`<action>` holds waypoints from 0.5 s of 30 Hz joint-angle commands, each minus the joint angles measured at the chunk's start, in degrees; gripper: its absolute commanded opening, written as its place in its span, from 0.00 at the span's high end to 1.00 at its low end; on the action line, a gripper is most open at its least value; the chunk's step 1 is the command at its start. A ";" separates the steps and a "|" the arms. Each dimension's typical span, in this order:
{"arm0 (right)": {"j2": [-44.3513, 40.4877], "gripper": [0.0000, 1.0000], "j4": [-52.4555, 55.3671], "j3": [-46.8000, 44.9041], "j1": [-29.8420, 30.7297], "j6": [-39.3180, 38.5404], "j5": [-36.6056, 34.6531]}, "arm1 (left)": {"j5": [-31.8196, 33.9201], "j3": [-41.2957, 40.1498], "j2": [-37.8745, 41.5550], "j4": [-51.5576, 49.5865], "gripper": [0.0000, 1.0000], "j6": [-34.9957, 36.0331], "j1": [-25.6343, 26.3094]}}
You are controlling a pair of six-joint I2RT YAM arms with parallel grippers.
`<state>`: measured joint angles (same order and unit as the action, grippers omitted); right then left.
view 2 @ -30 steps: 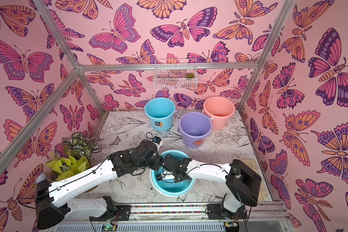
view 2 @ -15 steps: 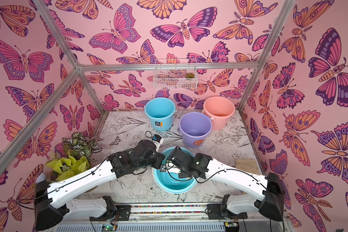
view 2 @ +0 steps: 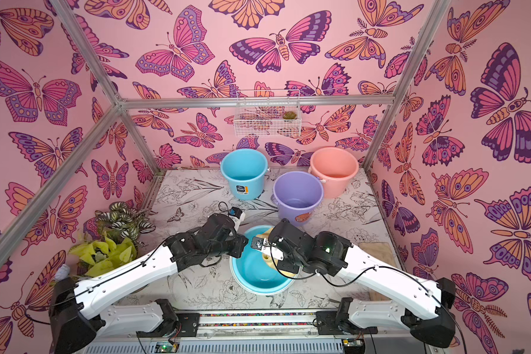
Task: Wipe the inside of the bucket with a cloth
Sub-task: Wipe the dirt from the inside of the bucket.
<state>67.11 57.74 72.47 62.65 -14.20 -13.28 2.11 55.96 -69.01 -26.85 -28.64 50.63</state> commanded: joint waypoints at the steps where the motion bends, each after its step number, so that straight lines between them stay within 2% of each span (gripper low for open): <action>1: 3.27 1.00 4.80 5.03 0.28 15.55 -0.87 | -1.49 -0.76 1.69 2.68 1.00 -0.61 -0.36; 5: 8.06 1.00 11.83 9.26 0.27 26.16 -1.29 | -1.47 -1.47 2.22 3.33 1.00 -1.06 -0.36; 9: 12.22 1.00 19.31 13.10 0.27 33.58 -3.56 | -1.38 -1.65 2.39 3.38 1.00 -0.76 -0.45; 15: 15.12 1.00 21.63 11.64 0.28 37.01 -0.36 | -1.56 -1.67 2.31 3.40 1.00 -0.78 -0.45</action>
<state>81.49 75.11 84.25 62.65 17.45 -14.46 1.39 54.76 -67.92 -25.50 -28.84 50.57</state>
